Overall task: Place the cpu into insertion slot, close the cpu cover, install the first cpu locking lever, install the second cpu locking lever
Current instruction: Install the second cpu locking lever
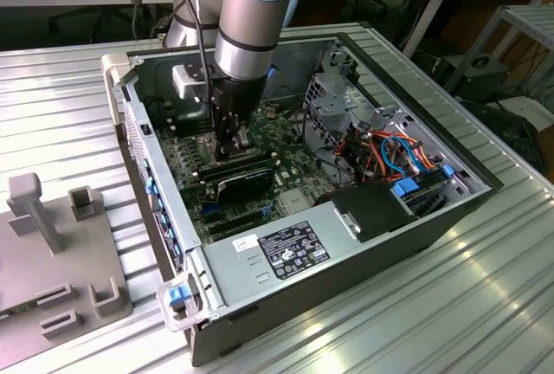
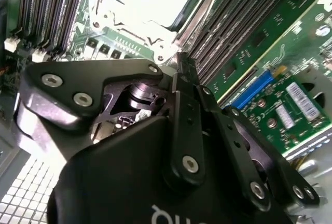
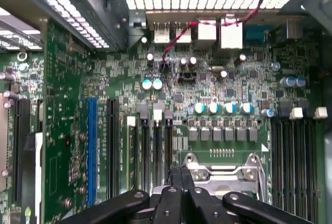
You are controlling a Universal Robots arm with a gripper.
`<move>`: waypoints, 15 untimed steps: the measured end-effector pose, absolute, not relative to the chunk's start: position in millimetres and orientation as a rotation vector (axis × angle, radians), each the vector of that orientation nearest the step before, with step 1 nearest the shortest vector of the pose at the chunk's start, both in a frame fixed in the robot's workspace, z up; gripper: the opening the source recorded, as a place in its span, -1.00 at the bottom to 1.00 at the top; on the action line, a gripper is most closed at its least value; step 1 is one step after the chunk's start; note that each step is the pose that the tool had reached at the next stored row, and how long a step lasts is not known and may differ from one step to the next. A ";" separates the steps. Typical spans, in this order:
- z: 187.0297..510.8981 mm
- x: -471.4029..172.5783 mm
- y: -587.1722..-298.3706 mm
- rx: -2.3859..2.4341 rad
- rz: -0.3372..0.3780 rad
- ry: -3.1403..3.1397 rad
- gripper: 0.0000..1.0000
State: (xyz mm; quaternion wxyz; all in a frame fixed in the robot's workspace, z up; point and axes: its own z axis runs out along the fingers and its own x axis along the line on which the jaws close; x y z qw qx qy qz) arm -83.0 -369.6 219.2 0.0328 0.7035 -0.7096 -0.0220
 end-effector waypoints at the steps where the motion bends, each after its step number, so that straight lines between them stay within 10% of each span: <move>1: 219.0 -86.7 -369.6 2.166 -0.069 -2.184 -0.79; 15: 214.7 -88.9 -369.6 2.180 -0.089 -2.188 -0.79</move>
